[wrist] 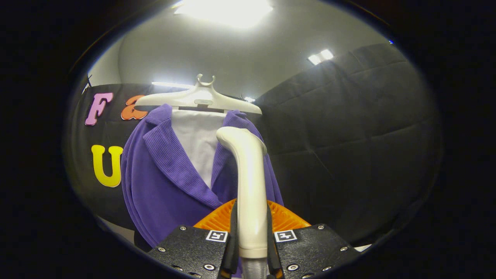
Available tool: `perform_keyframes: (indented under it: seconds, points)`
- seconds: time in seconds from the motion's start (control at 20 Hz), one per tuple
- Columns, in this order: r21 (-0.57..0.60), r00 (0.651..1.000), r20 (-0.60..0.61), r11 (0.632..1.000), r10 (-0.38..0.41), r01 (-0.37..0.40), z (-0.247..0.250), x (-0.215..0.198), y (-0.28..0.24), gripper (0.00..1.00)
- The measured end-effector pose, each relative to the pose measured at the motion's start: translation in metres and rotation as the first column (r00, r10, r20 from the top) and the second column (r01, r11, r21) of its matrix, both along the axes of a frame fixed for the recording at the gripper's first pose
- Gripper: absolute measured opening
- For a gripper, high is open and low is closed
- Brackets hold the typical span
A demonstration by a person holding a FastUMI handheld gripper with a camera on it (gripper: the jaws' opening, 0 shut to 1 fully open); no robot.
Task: Iron the clothes twice with a garment steamer, once on the left side and once on the right side.
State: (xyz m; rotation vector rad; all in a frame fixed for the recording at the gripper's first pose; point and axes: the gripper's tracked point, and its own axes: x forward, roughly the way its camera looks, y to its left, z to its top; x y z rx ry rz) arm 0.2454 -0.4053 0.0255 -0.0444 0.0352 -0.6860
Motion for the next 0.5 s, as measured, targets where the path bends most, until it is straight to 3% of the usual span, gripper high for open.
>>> perform_keyframes:
  seconds: [0.5]
  points:
    - [0.079, 0.994, -0.111, 0.997, -0.002, 0.011, -0.08, -0.027, 0.008, 0.29]
